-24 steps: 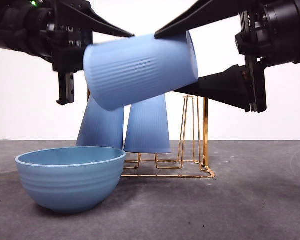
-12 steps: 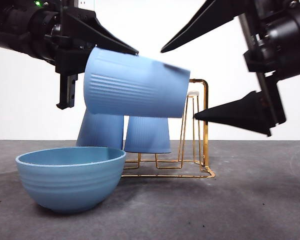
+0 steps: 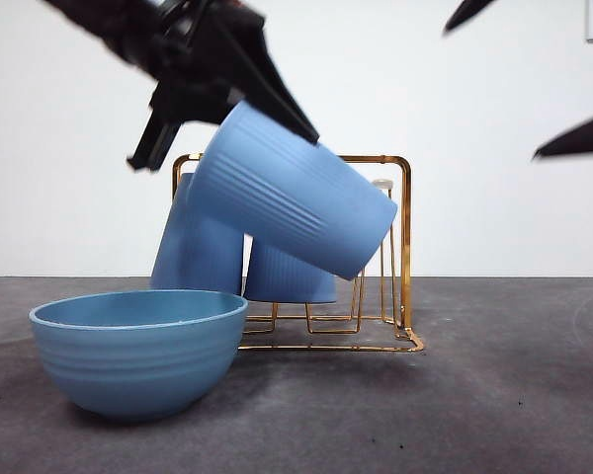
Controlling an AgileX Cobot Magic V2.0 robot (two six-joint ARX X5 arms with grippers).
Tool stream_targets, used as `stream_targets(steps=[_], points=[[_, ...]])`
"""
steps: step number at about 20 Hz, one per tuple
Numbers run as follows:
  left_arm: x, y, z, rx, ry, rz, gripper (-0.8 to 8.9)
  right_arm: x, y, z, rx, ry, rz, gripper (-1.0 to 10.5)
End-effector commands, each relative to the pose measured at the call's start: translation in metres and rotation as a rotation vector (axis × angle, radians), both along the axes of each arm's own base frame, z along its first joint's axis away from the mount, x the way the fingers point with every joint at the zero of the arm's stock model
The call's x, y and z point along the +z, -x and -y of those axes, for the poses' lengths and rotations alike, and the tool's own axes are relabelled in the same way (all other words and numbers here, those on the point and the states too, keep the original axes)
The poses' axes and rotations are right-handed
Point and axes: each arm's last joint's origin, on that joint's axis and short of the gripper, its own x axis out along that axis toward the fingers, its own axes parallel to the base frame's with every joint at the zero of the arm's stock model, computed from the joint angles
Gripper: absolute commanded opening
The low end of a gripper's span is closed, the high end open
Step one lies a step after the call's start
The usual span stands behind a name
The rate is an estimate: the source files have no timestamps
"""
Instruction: Right arm lift cup from the cupboard, then place it on the right of the bowl
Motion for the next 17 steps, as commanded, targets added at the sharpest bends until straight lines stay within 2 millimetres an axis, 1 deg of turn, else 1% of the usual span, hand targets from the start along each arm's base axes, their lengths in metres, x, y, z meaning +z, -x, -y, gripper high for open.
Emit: stream_targets(steps=[1, 5, 7, 10, 13, 17], points=[[0.014, 0.001, 0.014, -0.030, -0.069, 0.063, 0.08, 0.015, 0.012, 0.008, -0.020, 0.071, 0.000, 5.3], [0.019, 0.001, 0.036, -0.061, -0.236, 0.109, 0.08, 0.034, 0.038, 0.025, -0.061, 0.189, 0.001, 5.3], [0.016, 0.003, 0.049, -0.087, -0.318, 0.120, 0.08, 0.043, 0.050, 0.033, -0.076, 0.217, 0.009, 5.3], [0.008, 0.003, 0.070, -0.131, -0.445, 0.149, 0.08, 0.057, 0.063, 0.041, -0.079, 0.207, 0.020, 5.3], [0.002, 0.005, 0.092, -0.169, -0.539, 0.185, 0.08, 0.064, 0.072, 0.045, -0.080, 0.199, 0.038, 5.3], [-0.007, 0.006, 0.120, -0.217, -0.674, 0.235, 0.08, 0.064, 0.076, 0.048, -0.076, 0.212, 0.027, 5.4]])
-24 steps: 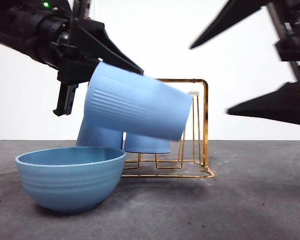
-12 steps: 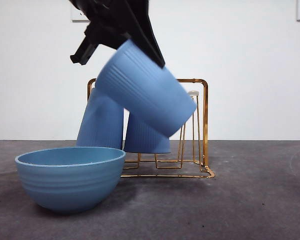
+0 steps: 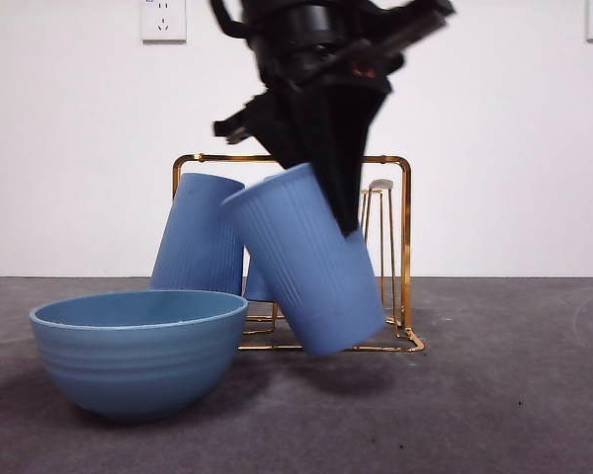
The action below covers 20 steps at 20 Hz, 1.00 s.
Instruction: Right arm lift cup from the cupboard, then place it on the right of the bowl
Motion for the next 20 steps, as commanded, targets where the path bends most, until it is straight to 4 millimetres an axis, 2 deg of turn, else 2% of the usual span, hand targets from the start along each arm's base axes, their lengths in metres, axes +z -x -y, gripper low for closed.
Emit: stream_targets(steps=[1, 6, 12, 14, 17, 18, 20], points=[[-0.006, 0.000, 0.019, -0.050, -0.067, 0.034, 0.08, 0.004, 0.003, 0.001, 0.011, 0.007, 0.026, 5.4], [-0.022, -0.001, 0.039, -0.076, -0.186, 0.023, 0.08, 0.004, 0.003, 0.001, 0.016, 0.015, 0.031, 5.4], [-0.035, -0.004, 0.044, -0.106, -0.227, 0.022, 0.21, 0.004, 0.003, 0.001, 0.022, 0.016, 0.031, 5.4], [-0.035, -0.005, 0.045, -0.106, -0.215, 0.031, 1.53, 0.004, 0.003, 0.001, 0.022, 0.016, 0.031, 5.4], [-0.034, -0.006, 0.046, -0.105, -0.206, 0.038, 4.29, 0.004, 0.003, 0.001, 0.021, 0.016, 0.031, 5.4], [-0.033, -0.006, 0.045, -0.106, -0.207, 0.037, 4.72, 0.004, 0.003, 0.001, 0.021, 0.016, 0.031, 5.4], [-0.027, -0.005, 0.045, -0.110, -0.208, 0.037, 4.73, 0.004, 0.003, 0.001, 0.024, 0.026, 0.039, 5.4]])
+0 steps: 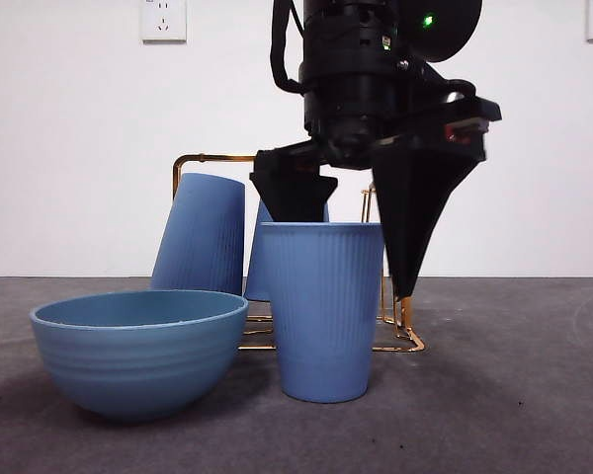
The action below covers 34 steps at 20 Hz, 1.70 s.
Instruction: Right arm lift cup from the cupboard, then place it on the right of the bowl
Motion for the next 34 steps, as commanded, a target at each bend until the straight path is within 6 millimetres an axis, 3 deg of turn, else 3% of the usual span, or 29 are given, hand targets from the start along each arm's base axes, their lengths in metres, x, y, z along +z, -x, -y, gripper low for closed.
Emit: stream_targets(steps=[1, 5, 9, 12, 16, 21, 27, 34], points=[[0.005, 0.000, 0.009, -0.024, 0.008, 0.015, 4.72, 0.005, 0.001, 0.001, 0.010, 0.016, 0.037, 5.4], [0.033, 0.002, 0.007, -0.042, 0.042, 0.041, 4.72, 0.005, 0.001, 0.001, 0.028, 0.052, 0.066, 5.4], [0.071, 0.015, -0.009, -0.050, 0.098, 0.080, 4.72, 0.006, 0.001, 0.001, 0.046, 0.072, 0.100, 5.4], [0.105, 0.028, -0.030, -0.053, 0.155, 0.122, 4.72, 0.008, 0.000, 0.000, 0.063, 0.087, 0.142, 5.4], [0.131, 0.041, -0.077, -0.010, 0.201, 0.163, 4.72, 0.008, 0.000, 0.000, 0.091, 0.127, 0.174, 5.4], [0.129, 0.063, -0.150, 0.091, 0.247, 0.218, 4.72, 0.009, -0.001, 0.000, 0.111, 0.151, 0.211, 5.4], [0.117, 0.117, -0.232, 0.206, 0.447, 0.409, 4.72, 0.014, -0.003, -0.002, 0.133, 0.171, 0.301, 5.4], [0.097, 0.175, -0.294, 0.435, 0.678, 0.673, 4.68, 0.015, -0.004, -0.002, 0.136, 0.175, 0.311, 5.4]])
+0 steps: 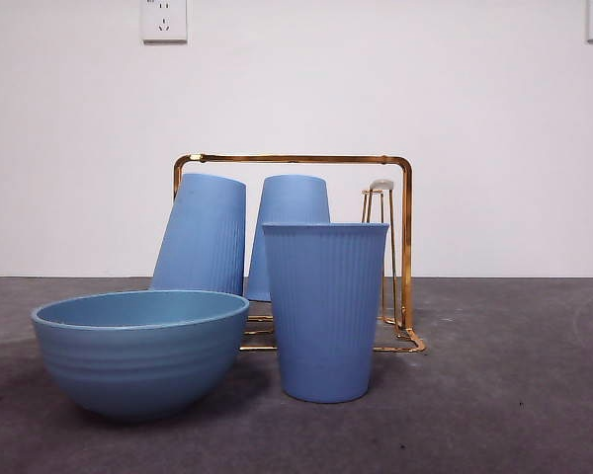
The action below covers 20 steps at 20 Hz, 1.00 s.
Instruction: Right arm lift cup from the cupboard, then place it on the right of the bowl
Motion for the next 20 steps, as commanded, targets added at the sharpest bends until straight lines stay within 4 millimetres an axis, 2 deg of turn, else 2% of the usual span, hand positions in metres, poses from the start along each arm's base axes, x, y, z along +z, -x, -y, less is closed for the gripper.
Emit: stream_targets(steps=[1, 3, 4, 5, 6, 7, 20], points=[[0.005, 0.012, -0.011, 0.081, 0.095, 0.046, 4.68, 0.005, 0.001, 0.000, 0.010, -0.001, 0.032, 5.4], [0.007, 0.019, -0.017, 0.085, 0.133, 0.075, 4.66, 0.005, 0.001, 0.000, 0.007, -0.001, 0.033, 5.3], [0.007, 0.021, -0.019, 0.085, 0.139, 0.082, 4.09, 0.005, 0.001, 0.000, 0.003, -0.002, 0.029, 4.5], [0.007, 0.022, -0.019, 0.085, 0.139, 0.082, 2.04, 0.005, 0.001, 0.000, 0.003, 0.000, 0.027, 1.5], [0.006, 0.023, -0.020, 0.086, 0.135, 0.077, -0.17, 0.005, 0.001, 0.001, 0.002, 0.001, 0.027, 0.0], [0.006, 0.022, -0.020, 0.087, 0.136, 0.077, 0.17, 0.005, 0.001, 0.001, -0.005, 0.002, 0.030, 0.2], [0.007, 0.021, -0.020, 0.101, 0.151, 0.097, 0.20, 0.005, 0.001, 0.001, -0.015, 0.004, 0.035, 0.2]])
